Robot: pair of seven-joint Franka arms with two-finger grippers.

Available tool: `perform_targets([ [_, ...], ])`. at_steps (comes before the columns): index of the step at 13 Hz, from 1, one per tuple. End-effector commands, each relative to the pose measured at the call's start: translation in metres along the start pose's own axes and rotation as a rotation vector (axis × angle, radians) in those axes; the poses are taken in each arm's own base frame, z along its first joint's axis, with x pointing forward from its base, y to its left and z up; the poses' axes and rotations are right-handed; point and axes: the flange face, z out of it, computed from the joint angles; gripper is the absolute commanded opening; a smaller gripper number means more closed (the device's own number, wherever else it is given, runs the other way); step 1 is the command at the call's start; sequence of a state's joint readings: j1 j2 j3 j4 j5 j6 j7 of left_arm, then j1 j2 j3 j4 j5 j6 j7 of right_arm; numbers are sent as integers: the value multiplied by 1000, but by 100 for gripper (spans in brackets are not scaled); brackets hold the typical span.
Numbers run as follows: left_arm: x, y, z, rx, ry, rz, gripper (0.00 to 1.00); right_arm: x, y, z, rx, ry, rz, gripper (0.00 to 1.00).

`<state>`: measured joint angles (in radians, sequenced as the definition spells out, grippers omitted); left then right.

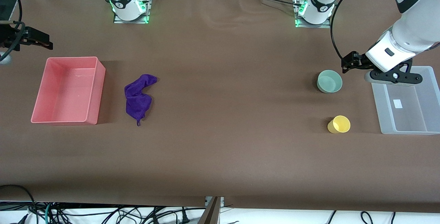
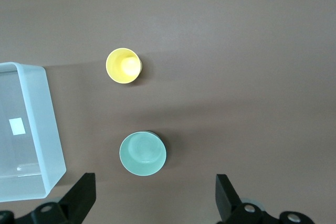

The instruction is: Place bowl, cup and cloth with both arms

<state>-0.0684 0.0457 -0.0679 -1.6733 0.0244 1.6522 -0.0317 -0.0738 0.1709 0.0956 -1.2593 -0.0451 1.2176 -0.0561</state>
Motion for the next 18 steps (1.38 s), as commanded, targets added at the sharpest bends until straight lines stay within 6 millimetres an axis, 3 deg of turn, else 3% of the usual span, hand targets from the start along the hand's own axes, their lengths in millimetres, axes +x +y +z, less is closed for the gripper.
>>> perform_targets([
  [1, -6, 4, -4, -7, 1, -10, 100, -2, 6, -3, -9, 9, 3, 100],
  [11, -13, 4, 6, -5, -70, -5, 100, -2, 8, -3, -8, 11, 6, 100],
  [18, -15, -14, 25, -8, -123, -21, 100, 4, 7, -5, -7, 51, 4, 100],
])
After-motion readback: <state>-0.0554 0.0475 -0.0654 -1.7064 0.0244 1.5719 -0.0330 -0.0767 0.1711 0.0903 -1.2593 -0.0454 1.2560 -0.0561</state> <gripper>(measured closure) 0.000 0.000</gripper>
